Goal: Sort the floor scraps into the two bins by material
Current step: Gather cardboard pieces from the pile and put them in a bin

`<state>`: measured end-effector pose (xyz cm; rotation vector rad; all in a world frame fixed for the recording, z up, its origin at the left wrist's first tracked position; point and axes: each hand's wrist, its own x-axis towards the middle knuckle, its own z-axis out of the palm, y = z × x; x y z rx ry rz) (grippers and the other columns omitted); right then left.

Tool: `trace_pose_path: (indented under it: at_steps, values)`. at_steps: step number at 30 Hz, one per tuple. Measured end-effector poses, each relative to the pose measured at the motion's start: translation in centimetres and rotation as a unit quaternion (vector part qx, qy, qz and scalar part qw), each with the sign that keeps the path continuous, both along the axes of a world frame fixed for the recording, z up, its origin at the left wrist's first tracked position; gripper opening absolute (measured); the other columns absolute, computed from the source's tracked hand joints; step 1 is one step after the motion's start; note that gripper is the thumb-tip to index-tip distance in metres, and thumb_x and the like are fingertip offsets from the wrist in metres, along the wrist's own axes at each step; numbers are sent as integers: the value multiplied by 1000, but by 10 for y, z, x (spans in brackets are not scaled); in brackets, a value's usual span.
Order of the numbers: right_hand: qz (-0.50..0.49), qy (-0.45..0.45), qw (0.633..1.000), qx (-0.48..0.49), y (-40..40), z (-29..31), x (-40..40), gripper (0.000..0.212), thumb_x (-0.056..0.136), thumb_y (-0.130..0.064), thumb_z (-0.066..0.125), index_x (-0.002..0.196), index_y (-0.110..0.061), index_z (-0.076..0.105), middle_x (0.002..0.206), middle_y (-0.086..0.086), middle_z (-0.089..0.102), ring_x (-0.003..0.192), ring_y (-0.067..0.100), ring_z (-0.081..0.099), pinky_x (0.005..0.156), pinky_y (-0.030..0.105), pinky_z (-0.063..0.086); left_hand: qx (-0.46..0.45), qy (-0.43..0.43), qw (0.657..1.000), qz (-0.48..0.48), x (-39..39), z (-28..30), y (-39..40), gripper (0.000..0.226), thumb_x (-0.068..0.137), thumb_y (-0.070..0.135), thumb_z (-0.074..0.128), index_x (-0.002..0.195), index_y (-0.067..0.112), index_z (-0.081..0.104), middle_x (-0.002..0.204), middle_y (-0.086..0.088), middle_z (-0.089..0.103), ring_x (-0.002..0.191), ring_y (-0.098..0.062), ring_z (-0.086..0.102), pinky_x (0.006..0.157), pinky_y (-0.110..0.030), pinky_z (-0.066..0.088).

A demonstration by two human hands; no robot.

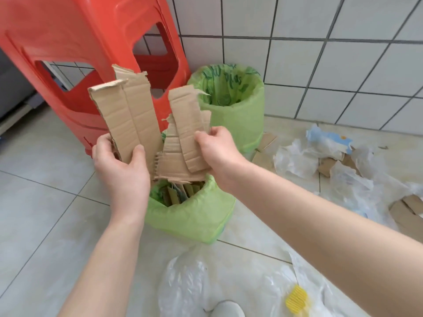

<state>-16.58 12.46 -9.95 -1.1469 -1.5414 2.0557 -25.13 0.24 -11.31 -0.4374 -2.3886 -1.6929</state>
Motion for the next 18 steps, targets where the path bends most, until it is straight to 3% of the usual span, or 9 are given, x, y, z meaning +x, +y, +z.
trace_pose_path:
  at_steps: [2,4,8,11,13,15,18]
  values:
    - [58,-37,995,66,-12,-9,-9,33,93,-22,51,124,-15,39,115,8,61,100,24,63,90,40,52,-54,4,998,-17,-2,-13,1,23,76,20,59,97,22,52,104,-13,61,91,-29,59,82,-45,50]
    - [137,-88,984,75,-23,-18,-14,40,91,-20,55,127,-10,41,116,10,60,103,26,61,90,38,51,-155,-35,984,-81,1,-29,1,22,81,18,63,100,23,53,106,-8,60,93,-26,60,82,-38,49]
    - [165,-149,973,62,-22,-29,-14,28,89,-6,45,116,0,53,91,11,54,84,26,52,64,29,43,-383,-112,899,-183,5,-51,-5,32,85,26,65,116,22,59,122,-4,58,110,-24,56,91,-39,48]
    - [148,-157,974,65,-16,-34,-12,28,87,-3,42,112,0,55,89,12,54,77,26,51,64,29,43,-388,-118,895,-186,5,-47,-7,29,87,28,61,115,24,62,117,-2,63,102,-22,58,85,-36,50]
    - [132,-149,979,50,-10,-34,-9,32,88,-5,46,118,0,53,103,16,60,93,31,60,82,39,53,-366,-104,909,-173,7,-40,-7,26,87,24,59,113,23,64,113,0,65,101,-20,58,82,-32,49]
    - [125,-132,983,35,-3,-31,-3,35,88,-5,49,123,1,52,120,22,61,111,34,60,96,48,50,-329,-81,927,-164,11,-32,-5,24,87,19,58,110,21,65,109,4,66,99,-16,59,81,-28,44]
    - [135,-93,986,24,9,-28,12,30,91,-7,51,121,-6,52,117,16,63,105,25,65,91,38,55,-267,-55,947,-167,24,-21,1,19,86,17,57,102,24,64,97,11,66,83,-4,60,72,-24,41]
